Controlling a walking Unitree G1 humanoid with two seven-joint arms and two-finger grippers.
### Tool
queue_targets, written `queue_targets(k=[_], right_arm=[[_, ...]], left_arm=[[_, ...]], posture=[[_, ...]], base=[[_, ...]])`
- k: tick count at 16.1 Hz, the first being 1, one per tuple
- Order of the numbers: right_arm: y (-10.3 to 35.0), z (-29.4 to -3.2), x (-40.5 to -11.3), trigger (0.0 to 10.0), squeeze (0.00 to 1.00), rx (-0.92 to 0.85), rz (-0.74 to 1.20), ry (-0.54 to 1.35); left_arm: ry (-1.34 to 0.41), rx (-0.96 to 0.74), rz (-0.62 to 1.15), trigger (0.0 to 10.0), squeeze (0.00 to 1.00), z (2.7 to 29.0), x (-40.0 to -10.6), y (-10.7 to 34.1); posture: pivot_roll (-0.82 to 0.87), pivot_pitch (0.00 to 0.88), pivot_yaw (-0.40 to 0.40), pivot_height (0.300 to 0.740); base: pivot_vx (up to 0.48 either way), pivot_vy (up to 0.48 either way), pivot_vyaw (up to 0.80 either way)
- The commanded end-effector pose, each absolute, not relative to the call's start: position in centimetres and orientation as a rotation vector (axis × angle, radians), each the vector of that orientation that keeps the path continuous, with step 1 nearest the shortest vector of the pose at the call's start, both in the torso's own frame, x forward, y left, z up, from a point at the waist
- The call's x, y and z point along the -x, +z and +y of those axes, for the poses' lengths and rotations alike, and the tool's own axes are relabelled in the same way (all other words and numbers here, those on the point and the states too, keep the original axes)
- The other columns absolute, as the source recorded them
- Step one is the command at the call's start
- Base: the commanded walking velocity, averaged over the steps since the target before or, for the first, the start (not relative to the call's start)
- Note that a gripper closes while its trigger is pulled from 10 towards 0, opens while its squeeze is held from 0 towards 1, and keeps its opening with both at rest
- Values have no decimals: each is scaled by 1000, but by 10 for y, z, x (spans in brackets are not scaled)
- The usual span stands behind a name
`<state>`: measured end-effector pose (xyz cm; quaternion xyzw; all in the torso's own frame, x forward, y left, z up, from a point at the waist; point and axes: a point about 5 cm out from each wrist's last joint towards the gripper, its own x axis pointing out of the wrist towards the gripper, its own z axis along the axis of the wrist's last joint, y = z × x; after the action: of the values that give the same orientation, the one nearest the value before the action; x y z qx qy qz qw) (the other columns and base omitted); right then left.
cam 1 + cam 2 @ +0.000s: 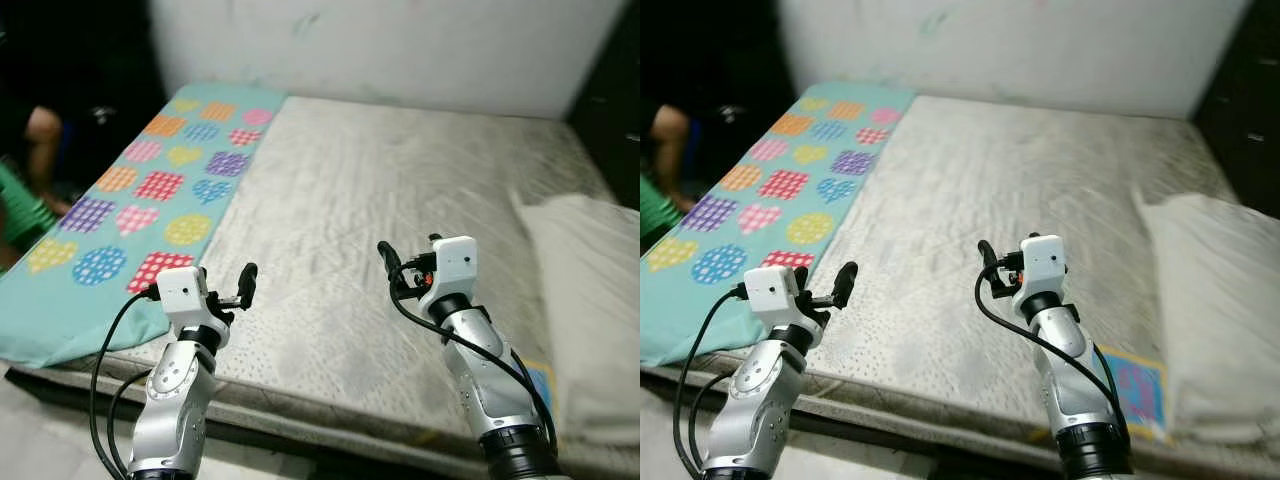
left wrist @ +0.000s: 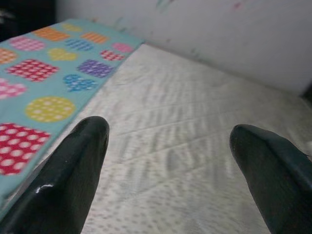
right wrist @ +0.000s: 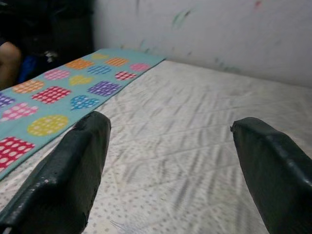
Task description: Clean up the room
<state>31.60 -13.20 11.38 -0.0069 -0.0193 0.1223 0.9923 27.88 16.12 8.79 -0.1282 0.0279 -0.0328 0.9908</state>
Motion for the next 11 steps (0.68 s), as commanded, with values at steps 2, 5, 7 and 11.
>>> queue_targets(k=[2,5,7,11], right_arm=[[114,-141,-315,10000,0,23,-45,218],[114,-140,-316,10000,0,20,-46,218],[114,-139,-316,10000,0,19,-47,218],[111,-141,-316,10000,0,20,-43,212]], left_arm=[[-73,248,57,10000,0,157,-281,89],[-72,247,57,10000,0,158,-282,89],[-52,273,46,10000,0,157,-284,90],[-43,277,63,10000,0,157,-285,89]], posture=[[-164,0,1,740],[-161,0,2,740],[-161,0,3,740],[-162,0,6,740]], base=[[323,0,0],[298,0,0],[0,0,0],[0,0,0]])
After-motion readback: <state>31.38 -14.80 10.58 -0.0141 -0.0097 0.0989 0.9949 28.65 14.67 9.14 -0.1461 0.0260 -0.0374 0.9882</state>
